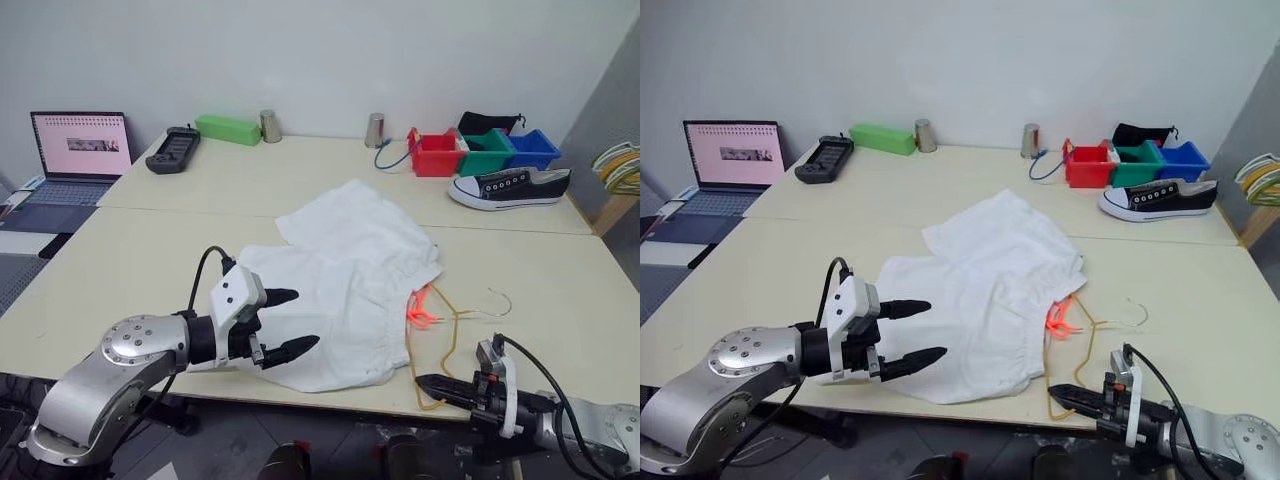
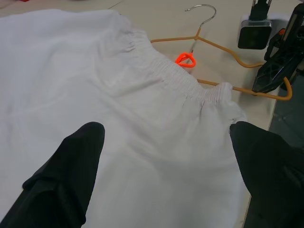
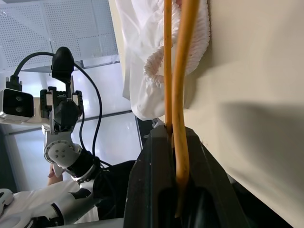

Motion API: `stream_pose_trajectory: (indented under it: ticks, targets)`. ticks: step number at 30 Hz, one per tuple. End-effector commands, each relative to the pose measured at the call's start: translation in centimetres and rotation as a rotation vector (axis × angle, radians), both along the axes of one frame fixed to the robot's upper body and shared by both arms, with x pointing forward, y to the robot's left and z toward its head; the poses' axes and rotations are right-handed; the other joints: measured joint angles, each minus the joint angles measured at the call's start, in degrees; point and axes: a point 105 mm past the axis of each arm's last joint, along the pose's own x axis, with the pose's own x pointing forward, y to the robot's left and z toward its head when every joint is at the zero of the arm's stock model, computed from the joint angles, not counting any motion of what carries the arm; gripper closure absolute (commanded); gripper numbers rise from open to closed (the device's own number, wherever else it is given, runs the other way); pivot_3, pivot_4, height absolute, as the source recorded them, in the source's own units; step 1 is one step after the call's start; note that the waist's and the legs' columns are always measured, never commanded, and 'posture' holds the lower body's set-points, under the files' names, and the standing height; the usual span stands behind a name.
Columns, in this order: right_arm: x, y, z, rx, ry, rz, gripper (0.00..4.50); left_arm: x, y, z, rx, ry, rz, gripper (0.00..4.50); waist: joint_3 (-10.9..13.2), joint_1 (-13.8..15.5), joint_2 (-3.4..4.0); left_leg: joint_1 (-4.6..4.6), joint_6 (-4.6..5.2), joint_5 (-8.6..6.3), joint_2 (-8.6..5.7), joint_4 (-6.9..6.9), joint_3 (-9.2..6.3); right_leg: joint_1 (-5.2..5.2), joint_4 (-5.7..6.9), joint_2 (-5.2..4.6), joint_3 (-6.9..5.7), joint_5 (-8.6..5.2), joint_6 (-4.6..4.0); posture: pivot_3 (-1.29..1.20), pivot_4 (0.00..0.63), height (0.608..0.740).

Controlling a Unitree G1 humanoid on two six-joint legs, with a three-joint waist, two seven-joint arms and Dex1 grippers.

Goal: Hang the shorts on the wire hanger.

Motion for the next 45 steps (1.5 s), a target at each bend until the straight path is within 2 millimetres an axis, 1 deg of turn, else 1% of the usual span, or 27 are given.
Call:
stream_pose_trajectory:
  ticks: [1, 3, 5, 7, 9, 11, 14, 16, 17, 20, 24, 26, 29, 32, 33, 34, 35, 37, 39, 40, 41, 42, 43, 45]
  targets:
    - [2.9, -1.7, 2.8, 0.002, -0.118, -0.069, 4.5, 0.0, -0.5, 0.6, -0.005, -0.039, -0.026, 0.04, 0.0, -0.3, 0.03, 0.01, 0.0, 0.0, 0.09, 0.01, 0.01, -0.02, 0.0, 0.07, -0.01, 0.06, -0.09, -0.25, 0.059, 0.74]
    - [3.2, -2.0, 3.3, -0.002, -0.131, -0.056, 4.5, 0.0, -0.5, 0.6, -0.005, -0.038, -0.029, 0.04, 0.0, -0.8, 0.07, 0.01, 0.0, 0.0, 0.12, 0.02, 0.04, -0.06, 0.0, 0.1, 0.01, 0.1, -0.13, -0.25, 0.059, 0.74]
    - [3.0, -2.2, 3.7, -0.02, -0.137, -0.012, 4.5, -0.1, -0.5, 0.6, -0.005, -0.036, -0.031, 0.04, 0.0, -1.0, 0.1, 0.02, -0.01, -0.01, 0.13, 0.08, 0.11, -0.06, -0.02, 0.09, 0.07, 0.15, -0.12, -0.25, 0.059, 0.74]
    - [2.4, -2.2, 3.8, -0.052, -0.14, 0.046, 4.5, -0.1, -0.5, 0.5, -0.005, -0.035, -0.03, 0.04, 0.0, -1.0, 0.08, 0.01, -0.11, -0.06, 0.14, 0.12, 0.12, -0.3, -0.07, 0.08, 0.07, 0.15, -0.12, -0.25, 0.059, 0.74]
    - [2.2, -2.5, 3.9, -0.074, -0.134, 0.081, 4.5, -0.1, -0.5, 0.5, -0.005, -0.035, -0.028, 0.04, 0.0, -0.9, 0.1, 0.0, -0.22, -0.13, 0.16, 0.14, 0.12, -0.32, -0.05, 0.08, 0.05, 0.16, -0.13, -0.25, 0.059, 0.74]
    - [2.6, -2.7, 4.0, -0.079, -0.133, 0.077, 4.5, -0.1, -0.6, 0.5, -0.007, -0.036, -0.026, 0.04, 0.0, -0.9, 0.13, 0.0, -0.01, 0.0, 0.16, 0.14, 0.14, -0.32, -0.03, 0.09, 0.05, 0.16, -0.13, -0.25, 0.059, 0.74]
    - [3.5, -2.9, 3.9, -0.072, -0.126, 0.059, 4.5, -0.1, -0.6, 0.5, -0.009, -0.039, -0.024, 0.04, 0.0, -1.0, 0.16, -0.01, 0.03, 0.02, 0.18, 0.19, 0.14, -0.31, 0.01, 0.14, 0.06, 0.18, -0.12, -0.24, 0.059, 0.74]
    - [4.0, -2.6, 3.3, -0.081, -0.115, 0.059, 4.5, -0.1, -0.7, 0.5, -0.009, -0.041, -0.023, 0.04, 0.0, -1.0, 0.17, -0.03, 0.03, 0.02, 0.17, 0.2, 0.23, -0.06, 0.06, 0.15, 0.11, 0.3, -0.13, -0.24, 0.06, 0.74]
    - [4.3, -2.5, 2.9, -0.082, -0.106, 0.054, 4.5, -0.1, -0.7, 0.5, -0.009, -0.041, -0.021, 0.04, 0.0, -1.0, 0.16, -0.04, 0.04, 0.02, 0.19, 0.19, 0.25, -0.07, 0.04, 0.19, 0.13, 0.35, -0.24, -0.24, 0.06, 0.74]
    - [5.1, -2.4, 2.1, -0.069, -0.079, 0.024, 4.5, -0.1, -0.7, 0.6, -0.009, -0.044, -0.019, 0.04, 0.0, -1.0, 0.17, -0.07, 0.04, 0.02, 0.2, 0.13, 0.24, -0.07, 0.04, 0.23, 0.12, 0.38, -0.18, -0.23, 0.06, 0.74]
    - [5.7, -2.3, 2.0, -0.061, -0.081, 0.007, 4.5, -0.1, -0.7, 0.8, -0.008, -0.048, -0.017, 0.04, 0.0, -1.0, 0.17, -0.07, 0.04, 0.02, 0.19, 0.13, 0.24, -0.06, 0.03, 0.24, 0.13, 0.36, -0.13, -0.22, 0.061, 0.74]
    - [5.9, -2.2, 2.5, -0.072, -0.11, 0.015, 4.5, -0.2, -0.6, 0.7, -0.006, -0.046, -0.015, 0.04, 0.0, -1.0, 0.17, -0.05, 0.04, 0.02, 0.2, 0.16, 0.23, -0.02, 0.02, 0.24, 0.12, 0.26, -0.1, -0.22, 0.063, 0.74]
    - [6.6, -2.8, 3.6, -0.127, -0.188, 0.017, 4.5, -0.2, -0.4, 0.7, -0.001, -0.044, -0.011, 0.04, 0.0, -1.0, 0.18, -0.02, 0.04, 0.02, 0.21, 0.18, 0.22, -0.01, 0.03, 0.24, 0.12, 0.28, -0.08, -0.23, 0.068, 0.74]
    - [7.8, -3.0, 5.5, -0.325, -0.386, 0.094, 4.5, 0.3, 0.4, 1.0, 0.018, -0.05, -0.005, 0.04, 0.1, -1.0, 0.37, -0.03, 0.04, 0.02, 0.21, 0.25, 0.25, -0.05, 0.04, 0.23, 0.14, 0.28, -0.07, -0.23, 0.069, 0.74]
    - [8.4, -2.8, 6.2, -0.429, -0.489, 0.131, 4.5, 0.8, 0.8, 1.4, 0.03, -0.064, -0.004, 0.04, 0.1, -1.1, 0.42, -0.04, 0.04, 0.02, 0.21, 0.29, 0.3, -0.08, 0.04, 0.22, 0.17, 0.29, -0.05, -0.23, 0.068, 0.74]
    - [8.9, -2.6, 6.7, -0.496, -0.569, 0.159, 4.5, 1.3, 1.0, 1.7, 0.038, -0.079, -0.001, 0.04, 0.1, -1.1, 0.44, -0.03, 0.04, 0.02, 0.21, 0.29, 0.34, -0.11, 0.04, 0.22, 0.2, 0.3, -0.04, -0.23, 0.066, 0.74]
    - [9.4, -2.2, 7.2, -0.578, -0.66, 0.2, 4.5, 1.9, 1.3, 2.2, 0.049, -0.103, 0.001, 0.04, 0.1, -1.1, 0.44, -0.03, 0.03, 0.02, 0.23, 0.29, 0.32, -0.38, 0.05, 0.22, 0.16, 0.3, -0.04, -0.23, 0.063, 0.74]
    - [10.1, -1.4, 7.5, -0.672, -0.786, 0.257, 4.5, 2.9, 1.5, 3.2, 0.058, -0.143, -0.003, 0.04, 0.1, -1.1, 0.39, -0.07, 0.03, 0.02, 0.29, 0.26, 0.28, -0.55, 0.04, 0.23, 0.03, 0.3, -0.05, -0.22, 0.06, 0.74]
    - [11.1, -0.5, 7.5, -0.791, -0.926, 0.307, 4.5, 4.1, 1.6, 5.2, 0.047, -0.197, -0.002, 0.04, 0.0, -1.1, 0.32, -0.08, 0.02, 0.02, 0.31, 0.25, 0.27, -0.55, 0.05, 0.24, 0.0, 0.31, -0.07, -0.22, 0.053, 0.74]
    - [11.8, 0.2, 7.6, -0.842, -0.991, 0.317, 4.5, 4.8, 1.6, 6.5, 0.028, -0.23, 0.0, 0.04, 0.0, -1.1, 0.29, -0.09, 0.02, 0.02, 0.3, 0.26, 0.28, -0.54, 0.06, 0.24, 0.02, 0.33, -0.06, -0.22, 0.053, 0.74]
    - [12.2, 0.6, 7.6, -0.871, -1.033, 0.322, 4.5, 5.2, 1.6, 7.4, 0.015, -0.249, 0.0, 0.04, 0.0, -1.1, 0.27, -0.16, 0.02, 0.03, 0.28, 0.27, 0.28, -0.57, 0.05, 0.24, 0.02, 0.36, -0.03, -0.22, 0.051, 0.74]
    - [12.8, 1.3, 7.7, -0.911, -1.09, 0.333, 4.5, 5.8, 1.5, 8.8, -0.011, -0.276, -0.001, 0.04, 0.0, -1.1, 0.27, -0.26, 0.01, 0.03, 0.26, 0.29, 0.27, -0.64, 0.05, 0.23, 0.02, 0.41, 0.03, -0.22, 0.049, 0.74]
    - [13.4, 2.0, 7.9, -0.948, -1.137, 0.334, 4.5, 6.2, 1.4, 10.3, -0.02, -0.311, -0.008, 0.04, 0.0, -1.1, 0.27, -0.39, 0.01, 0.04, 0.23, 0.3, 0.27, -0.73, 0.05, 0.23, 0.06, 0.58, 0.33, -0.22, 0.047, 0.74]
    - [14.4, 3.4, 8.5, -1.011, -1.245, 0.343, 4.5, 7.1, 1.5, 12.6, -0.006, -0.376, -0.021, 0.04, 0.0, -1.4, 0.27, -0.71, -0.01, 0.06, 0.19, 0.41, 0.27, -0.81, 0.16, 0.23, 0.13, 0.7, 0.34, -0.21, 0.041, 0.74]
